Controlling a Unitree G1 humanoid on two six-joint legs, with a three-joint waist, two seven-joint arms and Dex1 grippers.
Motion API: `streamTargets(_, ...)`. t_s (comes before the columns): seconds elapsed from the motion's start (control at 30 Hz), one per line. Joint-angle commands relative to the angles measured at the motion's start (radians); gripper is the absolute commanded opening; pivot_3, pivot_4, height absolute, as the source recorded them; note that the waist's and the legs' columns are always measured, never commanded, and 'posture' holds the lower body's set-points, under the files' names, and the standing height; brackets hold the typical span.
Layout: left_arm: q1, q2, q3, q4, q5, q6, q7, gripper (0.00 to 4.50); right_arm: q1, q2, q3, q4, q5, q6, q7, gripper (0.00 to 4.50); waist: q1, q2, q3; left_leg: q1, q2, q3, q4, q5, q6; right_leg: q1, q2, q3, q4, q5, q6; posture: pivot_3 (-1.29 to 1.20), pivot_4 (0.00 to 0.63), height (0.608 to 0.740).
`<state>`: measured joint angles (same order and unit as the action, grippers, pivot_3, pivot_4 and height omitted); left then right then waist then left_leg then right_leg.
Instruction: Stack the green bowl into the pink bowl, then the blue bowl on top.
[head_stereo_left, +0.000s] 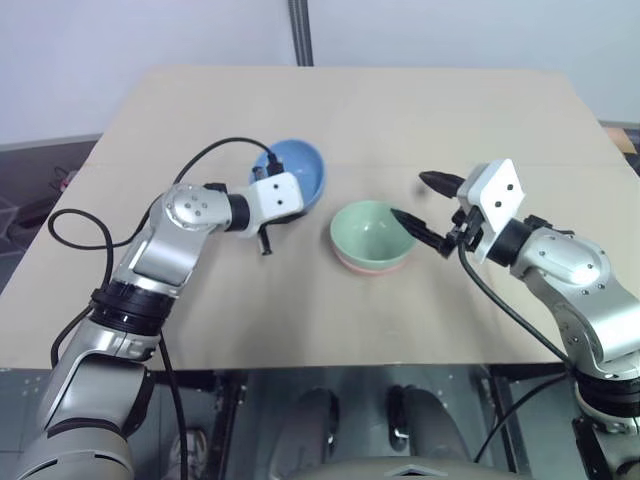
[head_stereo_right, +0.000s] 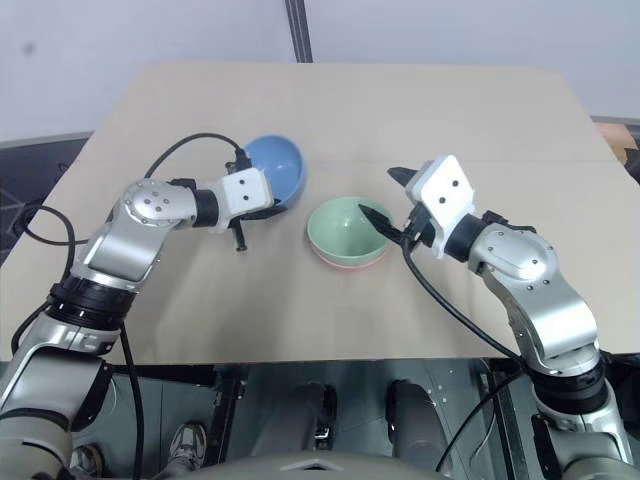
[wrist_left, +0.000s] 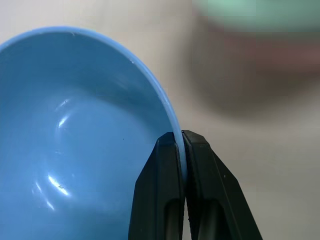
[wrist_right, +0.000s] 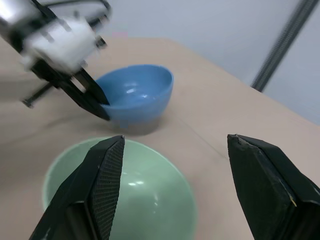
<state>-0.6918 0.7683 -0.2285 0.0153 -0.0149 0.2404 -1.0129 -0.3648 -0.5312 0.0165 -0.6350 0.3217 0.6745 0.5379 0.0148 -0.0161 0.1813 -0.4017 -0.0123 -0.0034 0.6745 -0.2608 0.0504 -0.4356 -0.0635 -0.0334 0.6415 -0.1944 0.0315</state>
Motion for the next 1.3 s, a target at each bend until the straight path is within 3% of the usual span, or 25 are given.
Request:
streamTargets(0.03,-0.054,-0.025,0.091,-0.129,-0.171,-0.022,-0.097,0.08,0.074,-0.039,-0.093,-0.07,0.002,0.001,-0.017,3.43,0.003,0.0,0.0,0.0,0.0,0.0,0.0,0.0,0.0,0.0,0.0,0.0,0.0,0.0,0.0,0.0,0.15,0.74)
streamTargets(0.3,-0.071,-0.07,0.027,-0.166,-0.261,-0.028,-0.252,0.08,0.189,-0.082,-0.163,-0.094,-0.019,0.002,-0.055,3.43,-0.007,0.0,0.0,0.002,0.001,0.002,0.002,0.0,0.0,0.001,0.002,0.003,0.001,0.0,0.001,0.0,0.15,0.74)
streamTargets(0.47,-0.07,-0.069,0.016,-0.151,-0.267,-0.04,-0.307,1.93,0.206,-0.083,-0.178,-0.097,-0.009,0.009,-0.064,3.43,-0.006,0.0,0.0,0.003,0.003,0.002,0.003,0.0,0.0,0.002,0.005,0.003,0.002,-0.002,0.004,0.0,0.15,0.74)
streamTargets(0.57,-0.067,-0.057,0.061,-0.181,-0.311,0.053,-0.276,3.13,0.228,-0.081,-0.19,-0.092,0.002,0.0,-0.058,3.43,-0.004,0.0,0.0,0.003,0.004,0.002,0.003,0.0,0.0,0.002,0.005,0.003,0.002,-0.002,0.004,0.0,0.15,0.74)
streamTargets(0.63,-0.061,-0.048,0.082,-0.202,-0.354,0.126,-0.272,3.13,0.235,-0.067,-0.197,-0.079,0.032,-0.022,-0.039,3.43,-0.006,0.0,0.0,0.002,0.004,0.002,0.003,0.0,0.0,0.002,0.005,0.003,0.001,-0.002,0.004,0.0,0.15,0.74)
streamTargets(0.8,0.092,-0.077,0.283,-0.25,-0.444,0.258,-0.067,3.13,0.272,-0.083,-0.17,-0.014,0.021,-0.094,0.019,3.43,-0.013,0.0,0.0,0.003,0.004,0.002,0.004,0.0,0.0,0.002,0.005,0.004,0.001,-0.002,0.004,0.0,0.15,0.74)
streamTargets(0.83,0.146,-0.085,0.314,-0.257,-0.44,0.212,-0.057,3.16,0.276,-0.084,-0.17,0.003,0.038,-0.098,0.04,3.82,-0.014,0.0,0.0,0.004,0.004,0.003,0.004,0.0,0.0,0.003,0.005,0.004,0.001,-0.002,0.004,0.0,0.15,0.74)
streamTargets(0.93,0.254,-0.078,0.381,-0.29,-0.485,0.281,-0.007,3.16,0.291,-0.114,-0.155,0.054,0.051,-0.122,0.112,4.44,-0.016,0.0,0.0,0.004,0.004,0.002,0.004,0.0,0.0,0.003,0.005,0.004,0.001,-0.002,0.003,0.0,0.15,0.74)
streamTargets(1.03,0.367,-0.059,0.452,-0.357,-0.57,0.319,-0.018,3.95,0.307,-0.134,-0.156,0.093,0.072,-0.144,0.172,4.5,-0.013,-0.001,0.0,0.003,0.005,0.001,0.004,0.0,0.0,0.003,0.004,0.003,0.001,0.0,0.001,0.0,0.15,0.74)
streamTargets(1.07,0.402,-0.052,0.468,-0.376,-0.575,0.319,-0.015,4.4,0.316,-0.144,-0.161,0.103,0.071,-0.156,0.19,4.5,-0.013,-0.001,0.0,0.004,0.005,0.002,0.004,0.0,0.0,0.003,0.004,0.003,0.001,0.0,0.001,0.0,0.15,0.74)
streamTargets(1.2,0.522,-0.064,0.535,-0.41,-0.483,0.235,0.104,4.47,0.362,-0.167,-0.223,0.123,0.086,-0.182,0.221,4.5,-0.006,0.0,0.0,0.004,0.004,0.002,0.004,0.0,0.0,0.004,0.003,0.003,0.001,0.0,0.0,0.0,0.15,0.74)
streamTargets(1.3,0.635,-0.079,0.596,-0.414,-0.513,0.15,0.056,4.47,0.425,-0.195,-0.305,0.11,0.147,-0.17,0.276,4.5,0.0,0.0,0.0,0.004,0.004,0.002,0.004,0.0,0.0,0.004,0.002,0.004,0.001,-0.001,-0.001,0.0,0.15,0.74)
